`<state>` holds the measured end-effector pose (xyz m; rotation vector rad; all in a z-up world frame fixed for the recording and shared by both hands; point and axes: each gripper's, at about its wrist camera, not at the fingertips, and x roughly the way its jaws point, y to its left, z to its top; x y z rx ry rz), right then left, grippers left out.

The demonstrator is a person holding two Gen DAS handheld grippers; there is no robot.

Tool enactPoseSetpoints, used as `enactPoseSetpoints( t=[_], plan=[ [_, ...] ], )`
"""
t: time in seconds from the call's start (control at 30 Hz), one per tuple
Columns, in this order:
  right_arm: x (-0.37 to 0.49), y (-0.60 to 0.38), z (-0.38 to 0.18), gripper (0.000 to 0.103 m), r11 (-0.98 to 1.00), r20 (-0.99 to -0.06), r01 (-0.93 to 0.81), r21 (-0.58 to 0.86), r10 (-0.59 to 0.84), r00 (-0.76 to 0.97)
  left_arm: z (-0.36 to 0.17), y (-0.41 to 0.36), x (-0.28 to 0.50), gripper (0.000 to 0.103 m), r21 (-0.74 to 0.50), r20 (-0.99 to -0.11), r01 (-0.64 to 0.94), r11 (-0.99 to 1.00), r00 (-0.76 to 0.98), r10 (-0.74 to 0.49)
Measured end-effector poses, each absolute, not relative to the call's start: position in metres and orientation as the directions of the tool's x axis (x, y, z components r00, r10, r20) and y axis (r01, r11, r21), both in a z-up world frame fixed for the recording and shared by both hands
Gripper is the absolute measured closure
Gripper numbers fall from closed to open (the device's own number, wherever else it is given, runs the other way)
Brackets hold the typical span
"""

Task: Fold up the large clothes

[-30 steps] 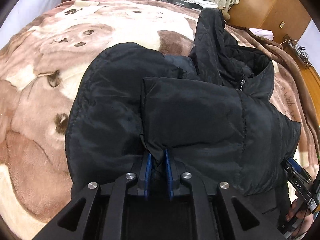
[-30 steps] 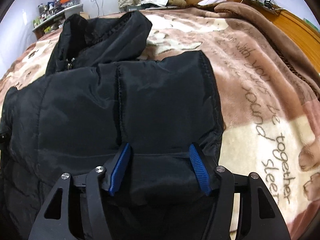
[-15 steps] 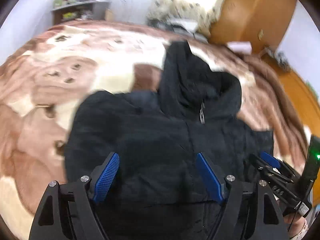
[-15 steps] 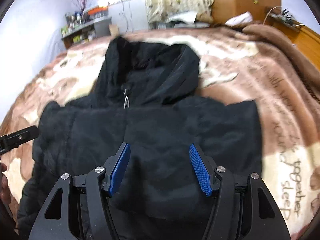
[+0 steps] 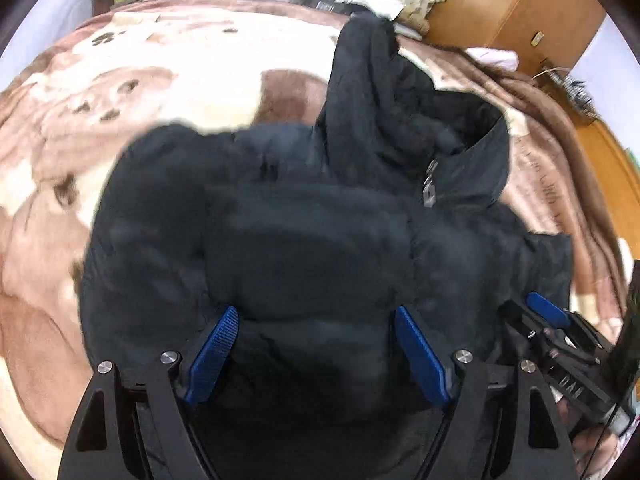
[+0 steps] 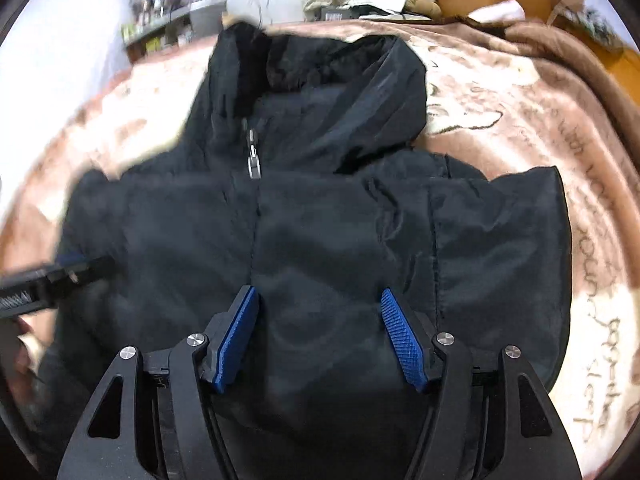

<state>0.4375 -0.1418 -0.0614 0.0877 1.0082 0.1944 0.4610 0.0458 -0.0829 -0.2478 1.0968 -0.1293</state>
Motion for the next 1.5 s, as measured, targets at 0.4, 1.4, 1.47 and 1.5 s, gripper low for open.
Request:
enactPoseSetpoints(
  t=[0.4, 1.4, 1.47, 1.5],
  plan=[
    [0.528, -0.194, -0.004, 0.037, 0.967, -0.742, 0.011, 0.254, 0.188, 0.643, -0.020, 0.072, 0.569, 0.022, -0.381, -0.797, -0.059, 0.923, 0.527, -0.295],
    [0.584, -0.177, -0.004, 0.103, 0.994, -0.721, -0.009, 0.111, 0.087, 0.688, -0.037, 0.026, 0.643, 0.100, -0.302, -0.819, -0.069, 0.951, 0.530, -0.222],
    [0.571, -0.177, 0.003, 0.103, 0.993, -0.704, -0.020, 0.120, 0.100, 0.703, -0.030, 0.033, 0.627, 0.100, -0.335, -0.800, -0.062, 0.940, 0.547, -0.249],
    [0.560, -0.178, 0.008, 0.103, 0.993, -0.691, -0.025, 0.118, 0.100, 0.716, -0.027, 0.036, 0.621, 0.100, -0.350, -0.789, -0.060, 0.935, 0.557, -0.260]
  ],
)
